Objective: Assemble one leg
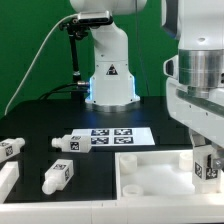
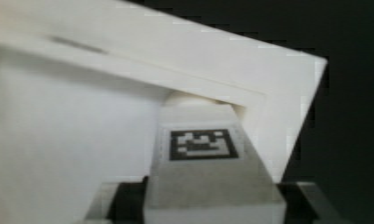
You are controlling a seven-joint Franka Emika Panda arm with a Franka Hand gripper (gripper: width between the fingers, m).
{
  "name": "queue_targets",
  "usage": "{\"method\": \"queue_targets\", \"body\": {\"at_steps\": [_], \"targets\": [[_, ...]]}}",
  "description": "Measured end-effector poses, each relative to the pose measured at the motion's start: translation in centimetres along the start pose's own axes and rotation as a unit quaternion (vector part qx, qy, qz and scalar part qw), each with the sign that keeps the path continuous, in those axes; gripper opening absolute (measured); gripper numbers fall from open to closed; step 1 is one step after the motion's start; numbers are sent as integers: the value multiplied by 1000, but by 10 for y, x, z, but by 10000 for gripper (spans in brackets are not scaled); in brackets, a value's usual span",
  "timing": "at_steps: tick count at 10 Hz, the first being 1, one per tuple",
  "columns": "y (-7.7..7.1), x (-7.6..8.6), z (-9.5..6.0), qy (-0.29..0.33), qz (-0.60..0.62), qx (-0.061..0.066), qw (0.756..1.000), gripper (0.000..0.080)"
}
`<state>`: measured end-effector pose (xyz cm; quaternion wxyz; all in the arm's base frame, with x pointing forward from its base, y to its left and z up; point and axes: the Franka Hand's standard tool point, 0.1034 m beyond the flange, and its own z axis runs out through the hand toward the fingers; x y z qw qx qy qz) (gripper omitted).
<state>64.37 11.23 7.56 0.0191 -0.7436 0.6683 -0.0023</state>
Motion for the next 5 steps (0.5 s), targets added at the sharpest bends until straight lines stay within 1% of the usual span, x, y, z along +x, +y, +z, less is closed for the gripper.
{"method": "queue_targets", "body": {"at_steps": [1,3,5], "targets": [[0,0,0,-2,85,0,996,284],[0,1,1,-7,187,2,982,284],[1,4,1,-5,212,1,977,284]]}}
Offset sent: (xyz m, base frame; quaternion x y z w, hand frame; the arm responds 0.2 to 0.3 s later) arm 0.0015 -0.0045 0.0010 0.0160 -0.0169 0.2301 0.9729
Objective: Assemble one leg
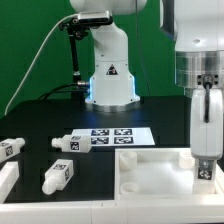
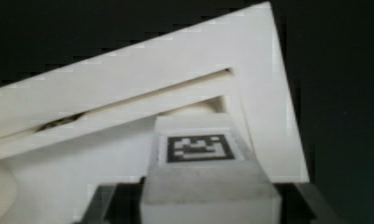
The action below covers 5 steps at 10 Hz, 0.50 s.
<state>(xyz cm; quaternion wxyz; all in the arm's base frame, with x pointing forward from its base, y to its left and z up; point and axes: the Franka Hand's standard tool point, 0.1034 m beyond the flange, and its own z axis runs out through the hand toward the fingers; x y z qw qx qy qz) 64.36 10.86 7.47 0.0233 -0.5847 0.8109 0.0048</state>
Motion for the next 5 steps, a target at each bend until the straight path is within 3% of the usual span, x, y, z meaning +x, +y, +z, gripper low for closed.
{"method": "queue_targets", "body": {"at_steps": [1,2,3,4,5], "targets": [[0,0,0,1,-1,1,1000,284],[0,0,0,1,-2,0,1000,358],[0,0,1,1,-4,0,1000,358],[0,0,0,0,-5,1,1000,575],[-1,-3,-8,-4,-13,6,1000,575]]}}
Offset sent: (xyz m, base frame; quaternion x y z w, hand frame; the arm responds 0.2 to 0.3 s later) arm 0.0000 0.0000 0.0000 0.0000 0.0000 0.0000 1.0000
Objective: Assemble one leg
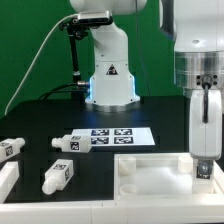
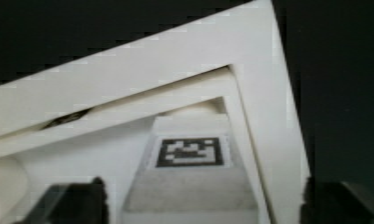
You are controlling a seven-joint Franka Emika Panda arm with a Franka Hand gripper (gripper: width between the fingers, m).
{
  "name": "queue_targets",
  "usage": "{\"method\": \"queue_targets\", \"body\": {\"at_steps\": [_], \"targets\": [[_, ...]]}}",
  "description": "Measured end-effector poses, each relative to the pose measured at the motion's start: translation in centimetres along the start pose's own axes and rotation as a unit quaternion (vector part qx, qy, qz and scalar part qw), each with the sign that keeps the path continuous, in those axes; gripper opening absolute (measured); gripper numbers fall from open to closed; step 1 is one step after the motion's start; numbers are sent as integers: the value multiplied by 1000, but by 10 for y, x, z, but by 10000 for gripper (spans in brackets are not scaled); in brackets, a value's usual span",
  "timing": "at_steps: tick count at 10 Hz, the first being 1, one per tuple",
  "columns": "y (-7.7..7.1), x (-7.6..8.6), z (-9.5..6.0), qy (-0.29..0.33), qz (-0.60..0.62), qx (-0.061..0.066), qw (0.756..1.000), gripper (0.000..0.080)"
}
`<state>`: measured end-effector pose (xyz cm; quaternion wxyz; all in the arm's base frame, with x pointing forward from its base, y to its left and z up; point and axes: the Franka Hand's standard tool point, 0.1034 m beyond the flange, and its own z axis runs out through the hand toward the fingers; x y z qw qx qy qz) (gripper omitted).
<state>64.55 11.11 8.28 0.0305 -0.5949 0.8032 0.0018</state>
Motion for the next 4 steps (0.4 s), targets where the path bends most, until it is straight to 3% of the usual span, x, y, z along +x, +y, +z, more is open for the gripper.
{"method": "queue_targets", "body": {"at_steps": [1,2,4], "targets": [[-4,-3,-16,-9,-9,10,1000,626],[-7,-6,-29,-16,-10,16,1000,626],[-7,-5,-27,-15,-10,17,1000,648]]}}
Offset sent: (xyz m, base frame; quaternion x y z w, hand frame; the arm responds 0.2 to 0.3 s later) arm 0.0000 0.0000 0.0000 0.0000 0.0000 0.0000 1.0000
